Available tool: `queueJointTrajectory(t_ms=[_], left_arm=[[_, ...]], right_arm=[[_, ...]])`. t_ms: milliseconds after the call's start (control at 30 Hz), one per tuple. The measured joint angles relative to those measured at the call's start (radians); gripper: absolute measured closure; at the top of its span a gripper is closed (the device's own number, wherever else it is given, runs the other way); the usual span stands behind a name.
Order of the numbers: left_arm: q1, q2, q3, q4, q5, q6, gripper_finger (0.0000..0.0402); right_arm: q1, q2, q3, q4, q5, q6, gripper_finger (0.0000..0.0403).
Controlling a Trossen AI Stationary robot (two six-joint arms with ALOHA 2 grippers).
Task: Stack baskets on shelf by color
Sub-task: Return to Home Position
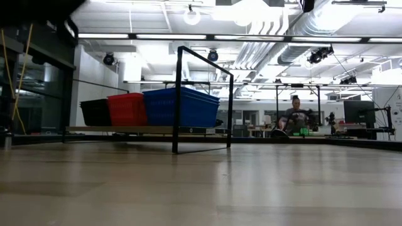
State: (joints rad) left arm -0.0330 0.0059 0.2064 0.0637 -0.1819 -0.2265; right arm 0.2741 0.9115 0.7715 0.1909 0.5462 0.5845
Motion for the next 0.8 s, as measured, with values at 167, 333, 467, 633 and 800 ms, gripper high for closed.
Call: queueJointTrajectory(t_ms=[167,333,467,633,800], left_arm=[[0.014,-0.002,-0.114,0.071,-0.017,-0.056,0.0401],[0.050,-0.002,-0.157,0.065,-0.005,-0.093,0.0401],[0.086,-0.002,-0.197,0.051,0.001,-0.096,0.0401],[0.150,0.000,-0.196,-0.035,0.070,-0.120,0.0401],[0.198,0.007,-0.196,-0.037,0.074,-0.060,0.0401]], right_arm=[[0.000,0.000,0.000,0.000,-0.001,0.015,0.0402],[0.000,0.000,0.000,-0.001,-0.004,0.041,0.0402],[0.000,0.000,0.000,-0.015,-0.022,0.041,0.0402],[0.000,0.000,0.000,-0.032,-0.082,0.041,0.0402],[0.000,-0.009,0.000,-0.079,-0.141,0.072,0.0402]])
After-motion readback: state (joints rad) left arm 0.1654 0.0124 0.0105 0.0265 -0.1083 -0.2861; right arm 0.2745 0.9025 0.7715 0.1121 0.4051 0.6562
